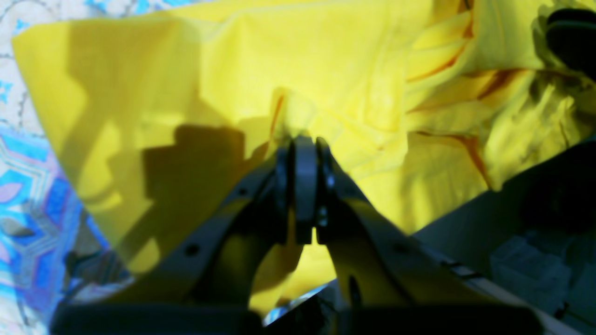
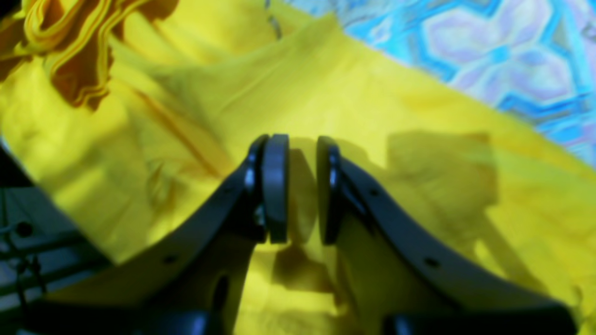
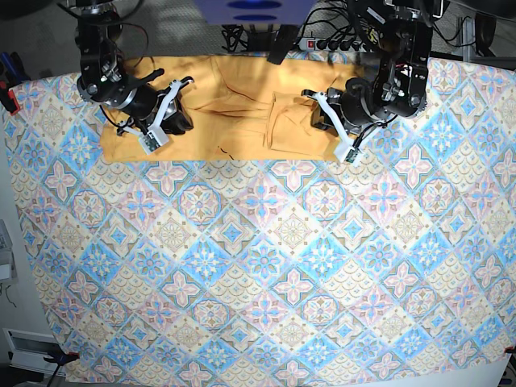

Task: Fold the T-shirt properly
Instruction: 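Press the folded end down with the left gripper near the shirt center, then move the left gripper back to the folded end and grasp its edge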

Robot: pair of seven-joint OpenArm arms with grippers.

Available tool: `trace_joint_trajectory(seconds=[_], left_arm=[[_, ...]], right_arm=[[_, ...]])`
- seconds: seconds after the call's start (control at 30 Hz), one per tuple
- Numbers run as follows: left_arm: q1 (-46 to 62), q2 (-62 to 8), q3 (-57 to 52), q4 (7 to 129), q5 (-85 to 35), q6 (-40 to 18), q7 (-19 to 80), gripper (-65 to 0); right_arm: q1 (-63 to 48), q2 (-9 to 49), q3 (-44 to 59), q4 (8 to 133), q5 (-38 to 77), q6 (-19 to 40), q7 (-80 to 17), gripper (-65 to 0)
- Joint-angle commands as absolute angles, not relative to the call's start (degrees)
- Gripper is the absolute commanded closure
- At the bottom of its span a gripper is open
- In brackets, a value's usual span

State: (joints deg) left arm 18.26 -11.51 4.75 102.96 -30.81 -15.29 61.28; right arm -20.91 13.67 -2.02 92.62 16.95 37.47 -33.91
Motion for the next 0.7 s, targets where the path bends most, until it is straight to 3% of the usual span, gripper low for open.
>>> trace_joint_trajectory(seconds=[0.0, 0.53, 0.67], left_arm=[[18.24, -11.21, 5.14, 103.96, -31.87, -15.78, 60.7, 0.0], [18.15, -11.74, 17.36, 106.33, -32.04, -15.87, 60.97, -0.3], [18.15, -14.64, 17.27, 106.59, -36.97, -15.87, 62.64, -11.7]], right_arm=[[-20.7, 14.2, -1.8, 93.49, 17.89, 37.93, -32.75, -9.7], [-20.7, 14.2, -1.8, 93.49, 17.89, 37.93, -32.75, -9.7], [-20.7, 14.2, -1.8, 93.49, 17.89, 37.93, -32.75, -9.7]])
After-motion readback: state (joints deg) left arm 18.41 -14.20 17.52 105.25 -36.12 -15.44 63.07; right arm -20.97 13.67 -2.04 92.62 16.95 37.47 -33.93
